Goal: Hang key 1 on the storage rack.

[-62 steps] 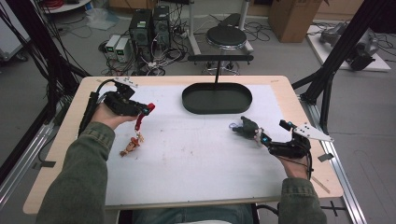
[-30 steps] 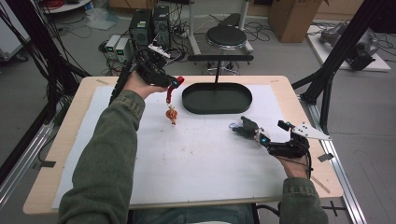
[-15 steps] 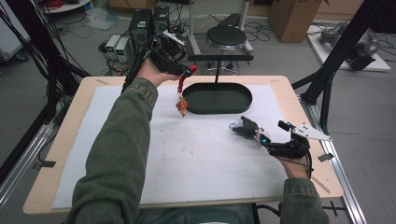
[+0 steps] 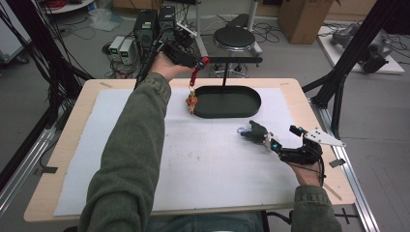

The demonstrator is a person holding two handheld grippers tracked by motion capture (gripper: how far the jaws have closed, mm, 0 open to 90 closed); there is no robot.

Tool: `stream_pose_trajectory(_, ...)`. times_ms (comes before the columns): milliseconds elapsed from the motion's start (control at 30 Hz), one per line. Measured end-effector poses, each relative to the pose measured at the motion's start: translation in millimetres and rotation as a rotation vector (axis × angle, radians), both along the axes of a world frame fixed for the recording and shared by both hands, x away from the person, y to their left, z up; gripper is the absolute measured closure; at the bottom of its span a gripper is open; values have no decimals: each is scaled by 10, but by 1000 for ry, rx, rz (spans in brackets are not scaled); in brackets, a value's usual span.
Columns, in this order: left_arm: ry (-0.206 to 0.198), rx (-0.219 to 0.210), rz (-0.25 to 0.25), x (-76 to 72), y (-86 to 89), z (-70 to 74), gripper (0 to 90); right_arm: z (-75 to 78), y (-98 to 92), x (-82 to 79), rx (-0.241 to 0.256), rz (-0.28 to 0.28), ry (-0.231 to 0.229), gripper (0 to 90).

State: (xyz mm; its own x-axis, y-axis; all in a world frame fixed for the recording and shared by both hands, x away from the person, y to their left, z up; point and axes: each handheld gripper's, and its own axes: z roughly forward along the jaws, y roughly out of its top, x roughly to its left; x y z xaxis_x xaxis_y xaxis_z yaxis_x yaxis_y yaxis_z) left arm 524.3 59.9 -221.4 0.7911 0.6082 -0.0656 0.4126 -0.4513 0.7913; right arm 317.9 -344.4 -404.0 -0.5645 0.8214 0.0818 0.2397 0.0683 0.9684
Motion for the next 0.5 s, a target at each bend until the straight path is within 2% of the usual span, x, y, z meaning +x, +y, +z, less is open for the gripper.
stream_pose_trajectory(233, -5, -27, 15, 126, -16, 10, 750, 4, -11, -13, 12, -5, 0, 4)
stream_pose_trajectory(433, -2, -32, 34, 198, -62, -4, 750, 0, -26, -7, 6, -8, -4, 4)
stream_pose_trajectory(500, -9, -17, 48, 215, -74, -3, 750, -1, -26, 0, 3, -7, -6, 5)
